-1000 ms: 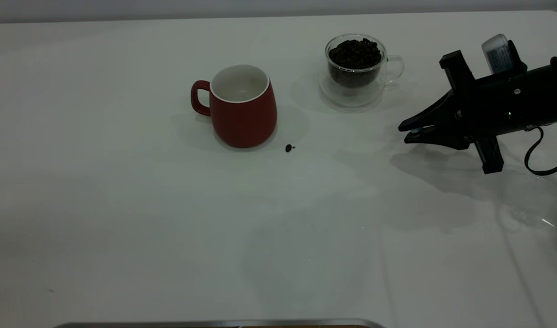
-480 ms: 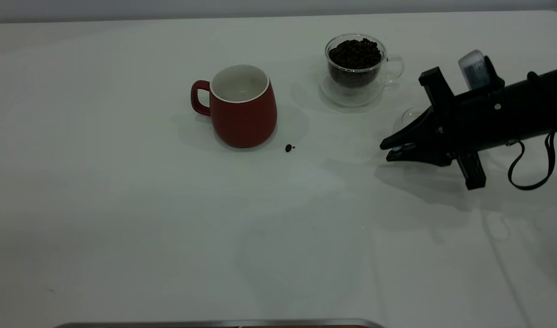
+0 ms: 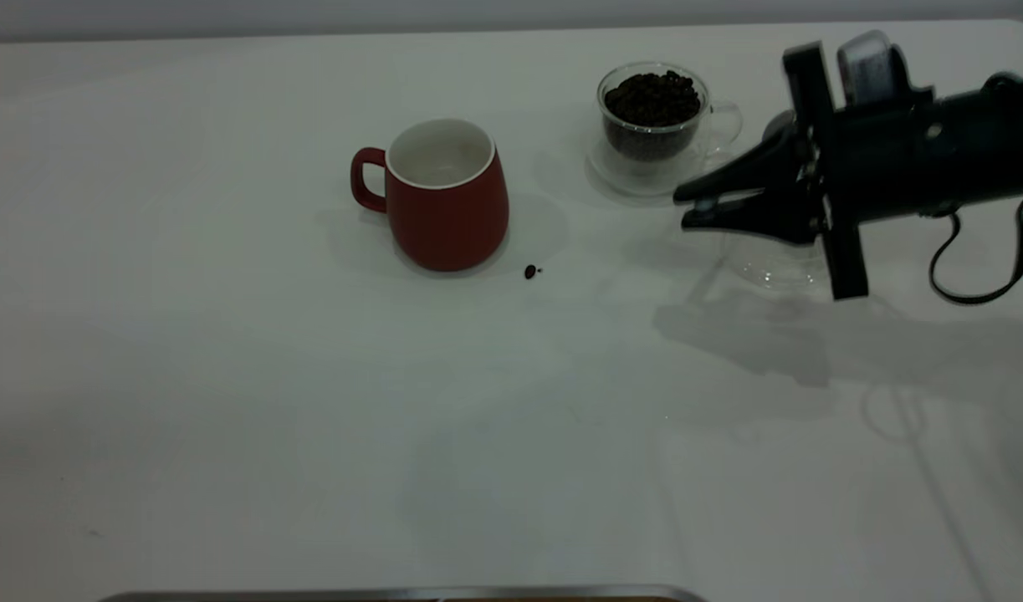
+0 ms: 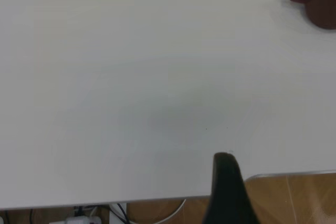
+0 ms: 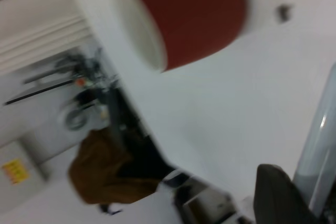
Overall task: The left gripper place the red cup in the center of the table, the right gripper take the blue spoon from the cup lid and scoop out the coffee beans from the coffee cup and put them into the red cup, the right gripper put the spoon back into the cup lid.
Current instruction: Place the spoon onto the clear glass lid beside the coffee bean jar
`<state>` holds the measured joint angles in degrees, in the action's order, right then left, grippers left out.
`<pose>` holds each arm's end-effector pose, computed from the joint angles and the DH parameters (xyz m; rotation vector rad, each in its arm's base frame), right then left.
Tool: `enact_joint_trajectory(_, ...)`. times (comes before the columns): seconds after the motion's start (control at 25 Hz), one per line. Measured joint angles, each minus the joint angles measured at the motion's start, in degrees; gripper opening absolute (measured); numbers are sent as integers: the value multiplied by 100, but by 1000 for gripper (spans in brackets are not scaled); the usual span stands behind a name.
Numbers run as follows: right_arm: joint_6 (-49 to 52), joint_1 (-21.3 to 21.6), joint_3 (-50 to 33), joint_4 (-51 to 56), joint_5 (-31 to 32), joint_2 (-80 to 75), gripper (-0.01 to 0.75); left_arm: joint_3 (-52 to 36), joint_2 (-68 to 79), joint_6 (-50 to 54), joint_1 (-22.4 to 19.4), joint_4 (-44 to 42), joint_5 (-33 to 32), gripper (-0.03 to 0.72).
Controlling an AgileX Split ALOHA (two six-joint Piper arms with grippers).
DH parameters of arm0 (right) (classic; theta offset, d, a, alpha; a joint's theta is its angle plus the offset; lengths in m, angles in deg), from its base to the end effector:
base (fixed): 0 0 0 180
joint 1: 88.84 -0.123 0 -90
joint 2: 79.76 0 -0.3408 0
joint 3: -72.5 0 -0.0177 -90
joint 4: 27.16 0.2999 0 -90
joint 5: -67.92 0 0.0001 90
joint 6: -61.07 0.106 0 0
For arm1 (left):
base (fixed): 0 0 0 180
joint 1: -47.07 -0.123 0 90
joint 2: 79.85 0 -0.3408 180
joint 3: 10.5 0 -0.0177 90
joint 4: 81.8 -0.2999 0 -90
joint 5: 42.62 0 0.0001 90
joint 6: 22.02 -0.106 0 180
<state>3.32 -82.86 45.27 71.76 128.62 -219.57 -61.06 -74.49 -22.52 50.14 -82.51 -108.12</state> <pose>0.3779 0.0523 0.0074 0.8943 2.4872 1.6339 -0.0104 0.0018 0.2822 0.0648 2.1181 -0.0117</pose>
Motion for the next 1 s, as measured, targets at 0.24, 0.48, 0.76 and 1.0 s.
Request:
enact_joint_trajectory(0.24,-116,282,-997,190,240,227,116,0,0,0,0,0,0,580)
enact_joint_trajectory(0.48,-321,200,-1037,406,367,221,116,0,0,0,0,0,0,580)
enact_joint_trajectory(0.76,-204,141,-947,410,442,-177,116,0,0,6,0,0,0,580)
enact_joint_trajectory(1.0,-170,23,-878,410,442,-404,116,0,0,11,0,0,0,580)
